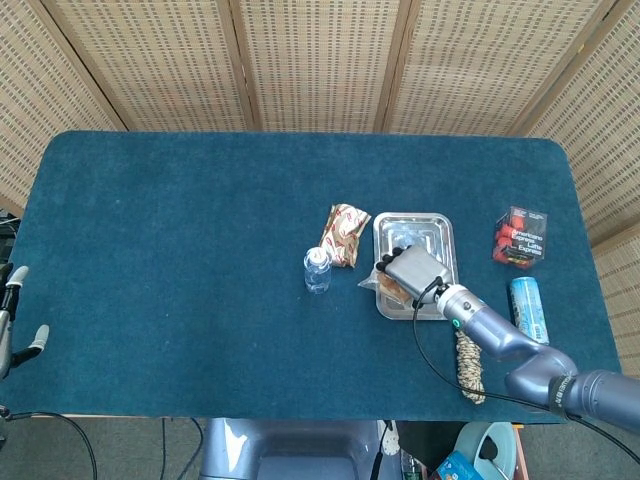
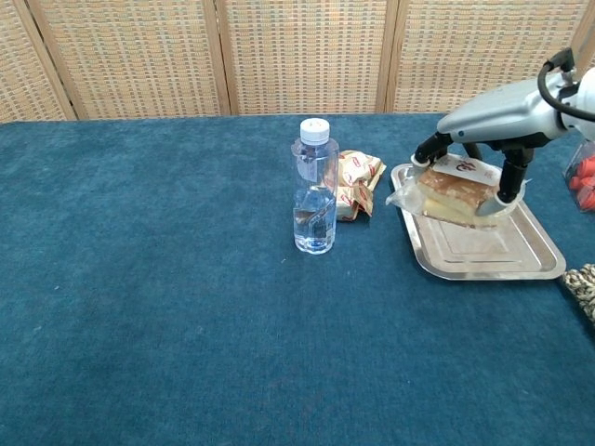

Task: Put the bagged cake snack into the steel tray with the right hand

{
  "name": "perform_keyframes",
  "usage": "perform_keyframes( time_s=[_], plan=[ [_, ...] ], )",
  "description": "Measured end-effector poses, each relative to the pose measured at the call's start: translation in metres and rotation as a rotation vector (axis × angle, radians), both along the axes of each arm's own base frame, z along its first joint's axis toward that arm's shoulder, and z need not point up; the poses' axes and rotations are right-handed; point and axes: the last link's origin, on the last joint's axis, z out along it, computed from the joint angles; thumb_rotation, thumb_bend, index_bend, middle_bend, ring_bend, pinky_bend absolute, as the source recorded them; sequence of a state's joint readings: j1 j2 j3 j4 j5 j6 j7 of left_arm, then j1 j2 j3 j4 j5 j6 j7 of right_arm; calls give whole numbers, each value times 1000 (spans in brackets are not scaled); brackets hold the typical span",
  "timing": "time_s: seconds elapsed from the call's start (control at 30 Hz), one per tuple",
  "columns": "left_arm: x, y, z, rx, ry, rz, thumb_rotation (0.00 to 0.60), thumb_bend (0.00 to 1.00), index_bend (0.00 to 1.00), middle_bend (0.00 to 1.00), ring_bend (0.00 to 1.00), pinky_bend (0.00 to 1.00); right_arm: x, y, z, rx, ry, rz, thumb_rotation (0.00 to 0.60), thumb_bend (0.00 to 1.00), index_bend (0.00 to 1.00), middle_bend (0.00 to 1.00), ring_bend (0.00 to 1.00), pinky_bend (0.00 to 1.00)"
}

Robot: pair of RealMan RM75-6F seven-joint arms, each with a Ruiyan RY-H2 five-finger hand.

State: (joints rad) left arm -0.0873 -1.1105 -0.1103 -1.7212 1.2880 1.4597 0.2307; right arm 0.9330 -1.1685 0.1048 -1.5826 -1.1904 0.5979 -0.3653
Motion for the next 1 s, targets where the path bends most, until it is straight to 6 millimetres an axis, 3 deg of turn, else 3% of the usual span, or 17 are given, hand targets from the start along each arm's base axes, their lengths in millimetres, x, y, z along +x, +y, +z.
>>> perform_keyframes(
  time_s=[0.83,1.0],
  plan=[
    [2,2,4,27,10,51,584,368,0,0,0,0,-2,-47,10,0,-19,-13,600,302,413,475,333,412],
    [4,3,3,22,14,54,584,368,0,0,0,0,-12,-51,20,-5,-8,-20,600,302,413,372,317,408]
  ],
)
